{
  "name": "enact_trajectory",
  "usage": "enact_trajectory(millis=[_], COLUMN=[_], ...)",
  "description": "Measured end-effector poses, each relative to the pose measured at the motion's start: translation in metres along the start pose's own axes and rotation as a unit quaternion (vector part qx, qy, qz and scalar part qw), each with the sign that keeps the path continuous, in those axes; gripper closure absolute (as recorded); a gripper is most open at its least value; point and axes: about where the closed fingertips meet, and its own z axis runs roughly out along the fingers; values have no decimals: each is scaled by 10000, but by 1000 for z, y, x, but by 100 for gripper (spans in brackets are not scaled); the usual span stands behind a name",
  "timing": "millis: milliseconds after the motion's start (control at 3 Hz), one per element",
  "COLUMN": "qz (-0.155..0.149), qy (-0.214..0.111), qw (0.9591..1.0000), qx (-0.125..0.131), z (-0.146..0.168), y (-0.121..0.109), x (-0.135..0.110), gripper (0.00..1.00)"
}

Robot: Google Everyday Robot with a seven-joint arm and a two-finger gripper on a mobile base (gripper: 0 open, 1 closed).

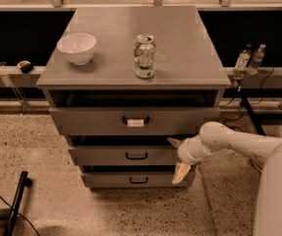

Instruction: Open middle drawer

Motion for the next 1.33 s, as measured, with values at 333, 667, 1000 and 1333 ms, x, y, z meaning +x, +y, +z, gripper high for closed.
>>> enact_trajectory(millis=[333,667,1000,1333], qz=[103,178,106,-36], qy=[-45,-91,-133,-186], qw=[9999,9998,9999,9998], qx=[-42,-62,-24,-52], z=[17,25,18,4], y=[-1,3,12,31], x=[8,11,7,-6], gripper=[10,16,20,21])
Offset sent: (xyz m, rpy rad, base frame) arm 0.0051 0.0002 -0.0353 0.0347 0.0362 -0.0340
